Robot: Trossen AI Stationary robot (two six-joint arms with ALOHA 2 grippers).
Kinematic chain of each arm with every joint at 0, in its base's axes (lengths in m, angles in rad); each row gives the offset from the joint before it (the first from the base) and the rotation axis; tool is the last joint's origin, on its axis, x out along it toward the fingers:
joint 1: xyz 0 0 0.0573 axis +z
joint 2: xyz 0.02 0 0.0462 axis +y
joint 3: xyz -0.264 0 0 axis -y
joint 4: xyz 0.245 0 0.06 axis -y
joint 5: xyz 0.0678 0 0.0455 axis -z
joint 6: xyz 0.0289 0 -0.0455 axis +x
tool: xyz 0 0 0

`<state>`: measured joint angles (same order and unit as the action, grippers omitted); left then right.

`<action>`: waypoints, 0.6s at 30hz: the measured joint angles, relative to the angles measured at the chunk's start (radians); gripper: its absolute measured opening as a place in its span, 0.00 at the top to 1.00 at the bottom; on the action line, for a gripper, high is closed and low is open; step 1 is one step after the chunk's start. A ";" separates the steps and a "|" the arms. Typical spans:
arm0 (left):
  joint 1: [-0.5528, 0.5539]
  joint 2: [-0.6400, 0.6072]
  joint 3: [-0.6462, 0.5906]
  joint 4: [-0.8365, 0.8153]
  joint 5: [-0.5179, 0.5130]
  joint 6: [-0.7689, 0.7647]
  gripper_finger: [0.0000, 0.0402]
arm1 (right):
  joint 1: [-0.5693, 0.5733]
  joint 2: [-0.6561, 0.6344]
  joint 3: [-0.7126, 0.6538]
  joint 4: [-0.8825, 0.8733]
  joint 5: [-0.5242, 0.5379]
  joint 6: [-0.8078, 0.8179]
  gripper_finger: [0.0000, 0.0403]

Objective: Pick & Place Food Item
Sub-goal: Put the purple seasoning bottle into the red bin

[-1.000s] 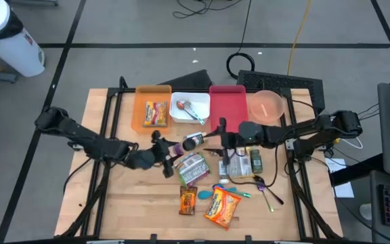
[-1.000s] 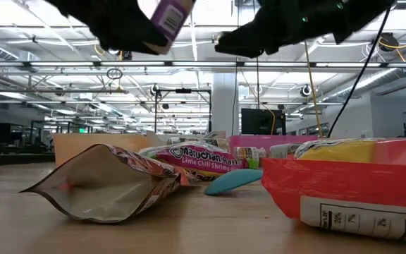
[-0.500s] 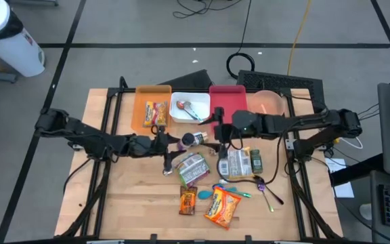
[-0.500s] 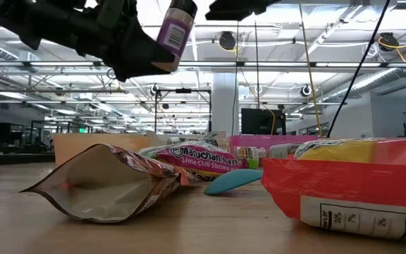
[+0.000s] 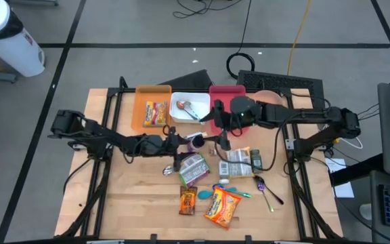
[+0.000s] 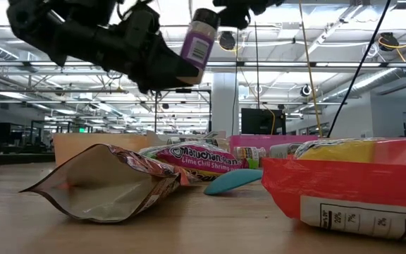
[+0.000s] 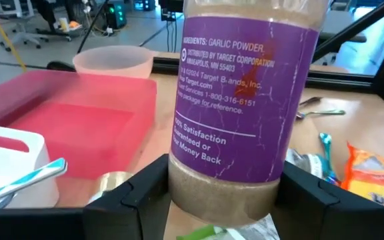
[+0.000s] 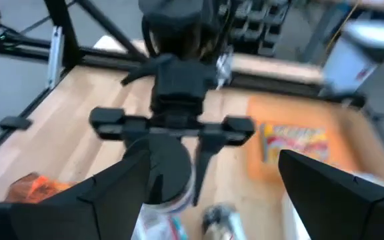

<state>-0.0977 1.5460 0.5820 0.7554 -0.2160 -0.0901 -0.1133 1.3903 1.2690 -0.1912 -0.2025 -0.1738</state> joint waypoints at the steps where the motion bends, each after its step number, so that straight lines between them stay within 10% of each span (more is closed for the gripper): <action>1: 0.007 0.010 0.008 0.000 0.010 0.000 0.47 | -0.008 0.001 0.000 -0.014 -0.025 0.013 0.20; 18: 0.083 0.071 0.081 -0.052 0.112 0.010 0.48 | -0.009 0.091 -0.002 -0.044 -0.144 0.078 0.20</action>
<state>-0.0146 1.6173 0.6628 0.7036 -0.1038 -0.0799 -0.1219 1.4815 1.2675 -0.2356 -0.3462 -0.0962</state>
